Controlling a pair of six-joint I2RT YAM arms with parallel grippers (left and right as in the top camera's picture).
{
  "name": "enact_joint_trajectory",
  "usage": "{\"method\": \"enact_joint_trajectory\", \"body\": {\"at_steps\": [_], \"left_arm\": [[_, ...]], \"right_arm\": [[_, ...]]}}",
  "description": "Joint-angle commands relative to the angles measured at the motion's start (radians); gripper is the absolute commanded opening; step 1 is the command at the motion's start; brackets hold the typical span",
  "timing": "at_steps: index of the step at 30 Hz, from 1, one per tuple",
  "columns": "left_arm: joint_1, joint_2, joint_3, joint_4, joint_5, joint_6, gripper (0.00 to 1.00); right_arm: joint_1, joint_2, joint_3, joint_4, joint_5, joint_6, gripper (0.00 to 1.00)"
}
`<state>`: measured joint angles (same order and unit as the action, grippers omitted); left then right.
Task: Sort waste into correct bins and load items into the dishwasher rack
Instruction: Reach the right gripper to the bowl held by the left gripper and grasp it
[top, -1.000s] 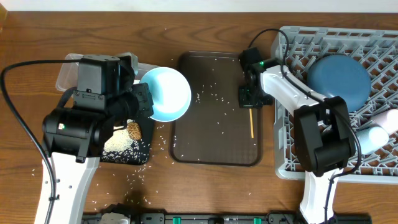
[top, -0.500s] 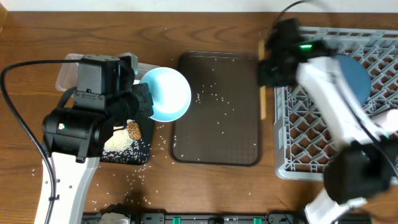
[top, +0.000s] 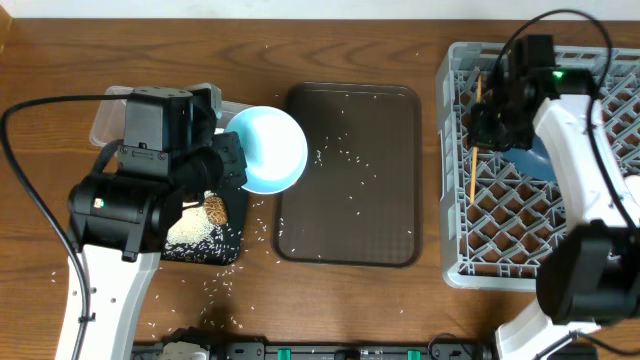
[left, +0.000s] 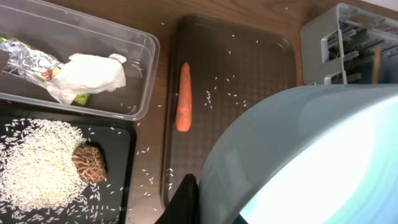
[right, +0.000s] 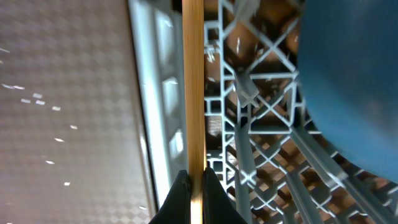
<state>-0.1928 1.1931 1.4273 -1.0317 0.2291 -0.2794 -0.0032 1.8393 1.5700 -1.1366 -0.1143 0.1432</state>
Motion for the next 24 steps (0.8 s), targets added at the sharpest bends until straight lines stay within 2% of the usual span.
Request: {"method": "enact_joint_trajectory", "body": {"at_steps": [1, 2, 3, 4, 5, 9, 14, 17, 19, 22, 24], "left_arm": [[-0.001, 0.002, 0.017, 0.003, -0.012, 0.018, 0.06], [-0.001, 0.002, 0.017, 0.004, -0.012, 0.018, 0.06], [-0.001, 0.002, 0.017, 0.005, -0.012, 0.018, 0.06], [-0.001, 0.002, 0.017, 0.008, -0.012, 0.018, 0.07], [-0.002, 0.002, 0.017, 0.012, -0.012, 0.018, 0.06], [-0.002, 0.002, 0.017, 0.043, -0.012, 0.018, 0.06], [-0.002, 0.002, 0.017, 0.069, -0.012, 0.018, 0.06], [-0.002, 0.006, 0.017, 0.077, -0.013, 0.018, 0.06], [-0.001, 0.015, 0.017, 0.076, -0.013, 0.03, 0.06], [-0.002, 0.04, 0.017, 0.06, -0.039, 0.061, 0.06], [-0.001, 0.066, 0.017, 0.03, -0.122, 0.062, 0.06]], "right_arm": [[0.01, 0.013, -0.005, 0.008, 0.026, -0.022, 0.06], [0.01, 0.011, -0.003, 0.012, 0.038, -0.023, 0.09], [0.01, 0.005, 0.002, 0.016, 0.039, -0.038, 0.17], [0.011, 0.001, 0.008, 0.014, 0.036, -0.048, 0.33], [0.012, -0.006, 0.021, -0.001, 0.019, -0.048, 0.41], [0.042, -0.056, 0.039, -0.021, -0.077, -0.074, 0.47], [0.16, -0.15, 0.039, 0.02, -0.245, -0.068, 0.5], [0.258, -0.195, 0.039, 0.08, -0.277, 0.006, 0.52], [0.324, -0.217, 0.039, 0.14, -0.311, 0.064, 0.6], [0.384, -0.232, 0.039, 0.242, -0.422, 0.111, 0.61], [0.399, -0.235, 0.039, 0.299, -0.449, 0.152, 0.61]]}}
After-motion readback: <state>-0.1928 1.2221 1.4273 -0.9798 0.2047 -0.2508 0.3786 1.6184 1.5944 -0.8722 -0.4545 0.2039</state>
